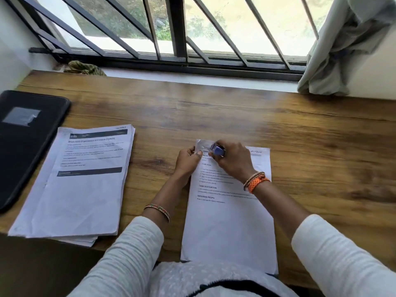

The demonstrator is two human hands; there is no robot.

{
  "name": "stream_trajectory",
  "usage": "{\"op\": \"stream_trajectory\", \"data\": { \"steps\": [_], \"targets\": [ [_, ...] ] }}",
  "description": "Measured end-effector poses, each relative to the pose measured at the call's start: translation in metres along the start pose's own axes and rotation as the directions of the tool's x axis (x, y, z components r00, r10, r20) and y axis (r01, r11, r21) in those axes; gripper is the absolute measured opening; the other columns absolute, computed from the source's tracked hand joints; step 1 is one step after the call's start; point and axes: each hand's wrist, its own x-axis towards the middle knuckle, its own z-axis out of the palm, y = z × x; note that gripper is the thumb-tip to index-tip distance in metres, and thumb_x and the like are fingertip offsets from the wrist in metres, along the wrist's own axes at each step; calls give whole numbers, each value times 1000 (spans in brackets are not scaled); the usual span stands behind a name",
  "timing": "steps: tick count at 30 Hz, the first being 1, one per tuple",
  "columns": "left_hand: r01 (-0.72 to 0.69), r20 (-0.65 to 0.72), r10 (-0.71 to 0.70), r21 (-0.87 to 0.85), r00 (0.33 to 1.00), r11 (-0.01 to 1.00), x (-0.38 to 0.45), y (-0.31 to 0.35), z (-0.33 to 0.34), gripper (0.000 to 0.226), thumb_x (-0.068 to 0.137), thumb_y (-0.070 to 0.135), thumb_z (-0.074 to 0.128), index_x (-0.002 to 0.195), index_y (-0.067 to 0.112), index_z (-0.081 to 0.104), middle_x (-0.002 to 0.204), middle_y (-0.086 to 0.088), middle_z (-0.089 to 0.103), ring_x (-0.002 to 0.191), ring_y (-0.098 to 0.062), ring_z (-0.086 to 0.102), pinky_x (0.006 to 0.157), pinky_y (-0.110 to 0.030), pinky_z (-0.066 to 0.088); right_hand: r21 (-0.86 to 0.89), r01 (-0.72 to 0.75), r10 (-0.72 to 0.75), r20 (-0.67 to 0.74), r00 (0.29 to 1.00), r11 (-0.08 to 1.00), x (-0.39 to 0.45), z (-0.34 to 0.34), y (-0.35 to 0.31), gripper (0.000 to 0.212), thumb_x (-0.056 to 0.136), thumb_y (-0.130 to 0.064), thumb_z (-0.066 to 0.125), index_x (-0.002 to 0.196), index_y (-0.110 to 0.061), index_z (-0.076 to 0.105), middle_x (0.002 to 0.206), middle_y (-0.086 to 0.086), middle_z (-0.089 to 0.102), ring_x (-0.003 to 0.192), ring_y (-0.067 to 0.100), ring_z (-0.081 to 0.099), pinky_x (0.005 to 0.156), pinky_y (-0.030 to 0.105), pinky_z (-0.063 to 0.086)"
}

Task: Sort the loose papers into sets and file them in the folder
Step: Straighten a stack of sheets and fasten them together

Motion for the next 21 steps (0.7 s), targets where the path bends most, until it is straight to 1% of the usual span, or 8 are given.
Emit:
{"op": "stream_trajectory", "data": {
  "steps": [2,5,7,9,11,15,19,21],
  "targets": [
    [-13,2,13,6,1000,1000,0,0,-1,17,93,5,52,103,13,63,97,-12,68,85,-26,64,84,-45,53,14,-70,70,-21,997,997,1,9,-12,13,84,-27,64,91,-17,66,85,9,70,79,32,64,61,34,47],
    [-17,-15,17,7,1000,1000,-1,1,-1,18,94,8,54,108,13,63,99,-11,68,82,-22,64,77,-37,52,39,-123,125,-50,991,992,0,17,-21,10,84,-23,61,90,-15,65,87,9,69,80,32,64,62,35,48],
    [-21,-14,21,11,1000,1000,-2,1,-2,19,93,7,54,110,13,63,101,-12,68,82,-21,64,78,-37,52,64,-168,171,-51,984,984,-1,20,-24,8,84,-20,60,89,-14,63,87,9,68,81,32,63,61,33,45],
    [-33,-16,33,26,999,999,-2,1,-2,22,93,6,54,112,12,62,101,-11,68,83,-21,64,80,-38,53,36,-183,184,-25,983,982,0,20,-26,12,86,-22,58,94,-13,62,93,10,67,85,32,63,65,34,44],
    [-37,-25,38,39,999,999,-2,1,-2,22,93,6,54,113,11,63,101,-10,68,83,-20,63,80,-37,52,-44,-156,157,8,988,987,3,21,-29,19,89,-26,56,101,-12,59,101,10,65,91,33,62,69,35,42],
    [-42,-74,46,60,996,997,-3,0,1,16,89,8,58,97,17,67,92,-5,70,85,-22,66,81,-41,54,-141,-74,86,84,993,987,6,16,-31,28,93,-33,53,105,-8,56,106,12,62,95,33,61,69,34,36],
    [-13,-158,29,99,987,995,-5,1,6,12,88,20,60,93,18,71,88,-3,70,82,-18,63,72,-31,48,-175,21,4,140,990,984,5,5,-25,23,92,-30,54,103,-9,54,103,12,63,94,34,61,66,32,32],
    [0,-163,17,106,987,994,-5,3,7,15,89,20,59,95,16,72,88,-4,70,81,-18,61,71,-29,45,-176,54,-26,154,988,983,3,2,-21,22,92,-30,54,102,-10,53,102,11,63,91,33,61,66,31,31]
  ]
}}
